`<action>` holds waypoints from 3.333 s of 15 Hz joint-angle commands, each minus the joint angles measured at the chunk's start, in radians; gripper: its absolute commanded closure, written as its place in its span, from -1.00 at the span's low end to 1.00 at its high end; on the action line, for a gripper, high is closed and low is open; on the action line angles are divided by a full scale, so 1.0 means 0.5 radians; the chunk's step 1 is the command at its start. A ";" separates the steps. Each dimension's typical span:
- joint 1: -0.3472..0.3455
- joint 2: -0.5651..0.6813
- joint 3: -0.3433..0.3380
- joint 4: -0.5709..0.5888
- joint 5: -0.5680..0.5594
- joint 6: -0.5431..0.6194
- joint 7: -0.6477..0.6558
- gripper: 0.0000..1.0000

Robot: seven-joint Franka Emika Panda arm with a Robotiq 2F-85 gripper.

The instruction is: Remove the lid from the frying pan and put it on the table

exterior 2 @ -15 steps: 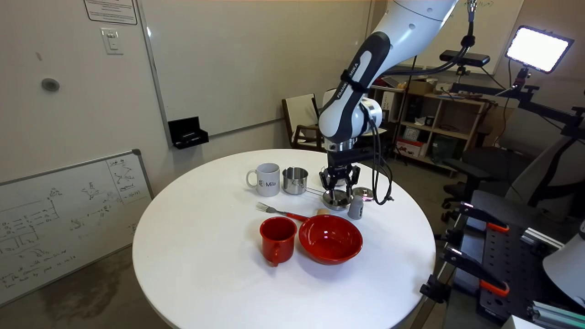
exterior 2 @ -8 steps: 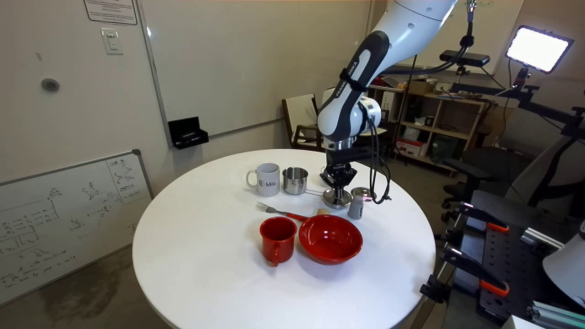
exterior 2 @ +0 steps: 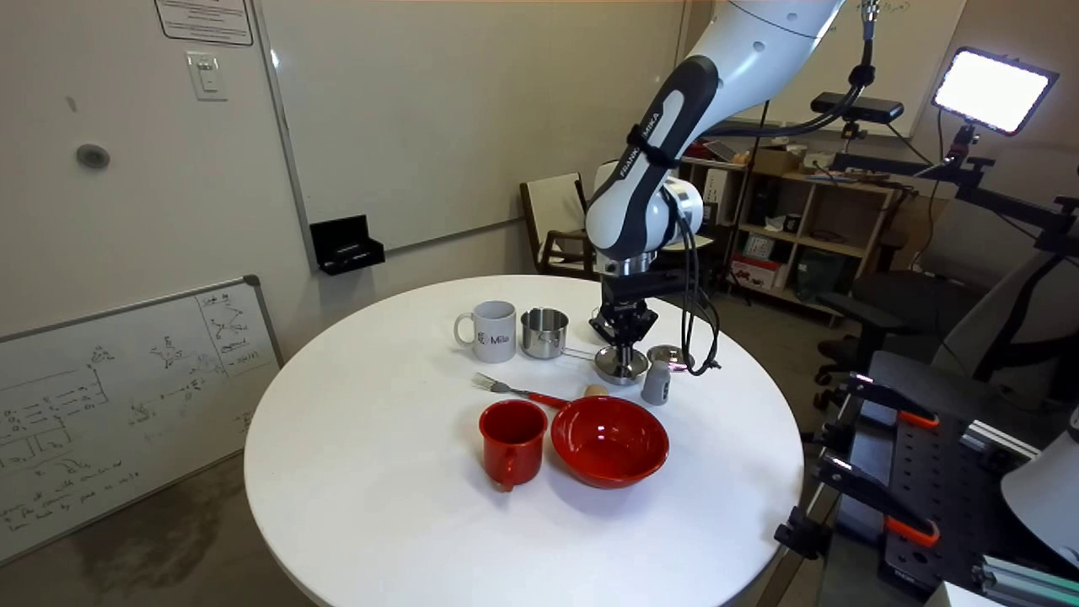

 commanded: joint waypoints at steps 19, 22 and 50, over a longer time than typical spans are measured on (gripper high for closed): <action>0.131 -0.755 -0.286 -1.036 0.047 0.171 0.536 0.99; 0.036 -0.718 -0.214 -1.147 0.191 0.381 0.506 0.99; -0.677 -0.510 0.573 -1.315 0.838 1.215 0.073 -1.00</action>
